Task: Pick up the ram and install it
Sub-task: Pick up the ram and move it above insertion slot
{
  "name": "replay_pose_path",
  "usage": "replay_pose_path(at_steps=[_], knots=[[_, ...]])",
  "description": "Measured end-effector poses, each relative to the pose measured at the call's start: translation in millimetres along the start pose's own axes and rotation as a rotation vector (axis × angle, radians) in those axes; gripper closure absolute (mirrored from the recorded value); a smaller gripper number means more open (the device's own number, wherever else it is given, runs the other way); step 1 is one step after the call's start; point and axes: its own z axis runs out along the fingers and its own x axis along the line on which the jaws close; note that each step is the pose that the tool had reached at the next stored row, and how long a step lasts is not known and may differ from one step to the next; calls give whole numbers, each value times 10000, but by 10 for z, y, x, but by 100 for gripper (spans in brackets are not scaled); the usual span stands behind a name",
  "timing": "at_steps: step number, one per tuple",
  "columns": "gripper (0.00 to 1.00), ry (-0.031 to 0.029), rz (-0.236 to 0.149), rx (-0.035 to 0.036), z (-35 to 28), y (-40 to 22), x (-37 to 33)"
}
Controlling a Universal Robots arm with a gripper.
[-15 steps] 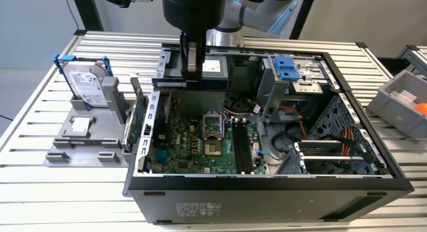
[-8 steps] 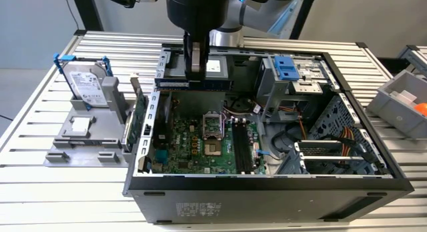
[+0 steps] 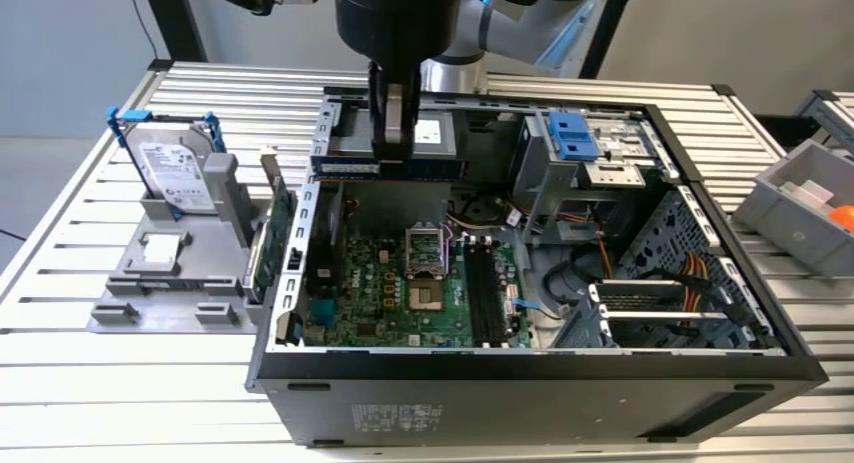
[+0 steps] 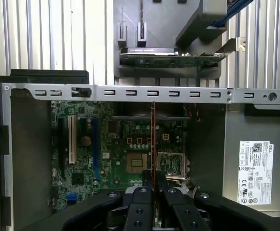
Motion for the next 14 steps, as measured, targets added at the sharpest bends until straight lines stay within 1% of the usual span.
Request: replay_pose_path(at_steps=[6, 10, 14], knots=[[100, 1, -1, 0, 0, -19, -1], [100, 1, 6, 0, 1, -62, -1], [100, -1, 248, 15, 6, -94, -4]])
